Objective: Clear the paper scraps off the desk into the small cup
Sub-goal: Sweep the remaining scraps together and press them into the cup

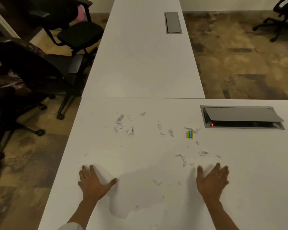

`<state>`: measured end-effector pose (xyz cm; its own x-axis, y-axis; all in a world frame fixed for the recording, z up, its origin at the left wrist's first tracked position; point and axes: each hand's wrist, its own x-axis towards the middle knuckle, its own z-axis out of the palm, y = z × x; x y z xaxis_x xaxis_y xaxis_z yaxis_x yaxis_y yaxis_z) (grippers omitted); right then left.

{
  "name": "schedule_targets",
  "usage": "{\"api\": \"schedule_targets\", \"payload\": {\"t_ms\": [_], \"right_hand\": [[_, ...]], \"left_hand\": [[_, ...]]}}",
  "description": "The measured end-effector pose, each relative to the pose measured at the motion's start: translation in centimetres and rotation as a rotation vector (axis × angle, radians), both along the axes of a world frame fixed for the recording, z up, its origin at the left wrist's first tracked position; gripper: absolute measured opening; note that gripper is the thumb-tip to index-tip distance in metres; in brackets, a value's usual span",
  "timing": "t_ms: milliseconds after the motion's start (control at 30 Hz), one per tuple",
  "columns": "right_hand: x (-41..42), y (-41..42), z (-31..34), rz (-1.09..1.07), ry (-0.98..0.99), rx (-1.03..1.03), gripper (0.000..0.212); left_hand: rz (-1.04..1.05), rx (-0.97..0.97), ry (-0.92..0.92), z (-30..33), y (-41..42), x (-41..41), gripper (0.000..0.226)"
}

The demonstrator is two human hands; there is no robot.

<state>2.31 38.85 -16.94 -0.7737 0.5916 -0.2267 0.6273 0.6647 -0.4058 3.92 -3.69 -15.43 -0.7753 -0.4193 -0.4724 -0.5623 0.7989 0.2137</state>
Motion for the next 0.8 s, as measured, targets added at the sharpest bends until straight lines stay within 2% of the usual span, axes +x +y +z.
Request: {"api": "schedule_targets", "payload": {"t_ms": [133,333,533,600,700,800], "right_hand": [[-3.2,3.8,-1.1,-0.03,-0.034,0.025,0.094],[-6.8,1.9,-2.5,0.115,0.115,0.014,0.09],[-7.1,-3.7,-1.1,0.471,0.191,-0.192,0.081],[-7.5,-4.3,0.4,0.504,0.244,-0.266,0.08],[-10.3,-3.0,1.5,0.475,0.348,-0.198,0.083],[-14.2,-1.6,1.4,0.504,0.226,-0.1,0.089]], "left_hand": [[0.148,-0.049,0.007,0.3,-1.7,-4.1,0.136],[0.229,-0.008,0.048,-1.1,-1.7,-8.5,0.138],[-0.076,0.108,0.272,-2.8,1.6,-9.8,0.129],[-0.173,0.105,0.321,-2.5,2.0,-11.2,0.128],[-0.331,0.061,0.347,-1.5,1.9,-14.6,0.131],[-0.424,0.028,0.277,-0.4,1.8,-19.1,0.133]]}}
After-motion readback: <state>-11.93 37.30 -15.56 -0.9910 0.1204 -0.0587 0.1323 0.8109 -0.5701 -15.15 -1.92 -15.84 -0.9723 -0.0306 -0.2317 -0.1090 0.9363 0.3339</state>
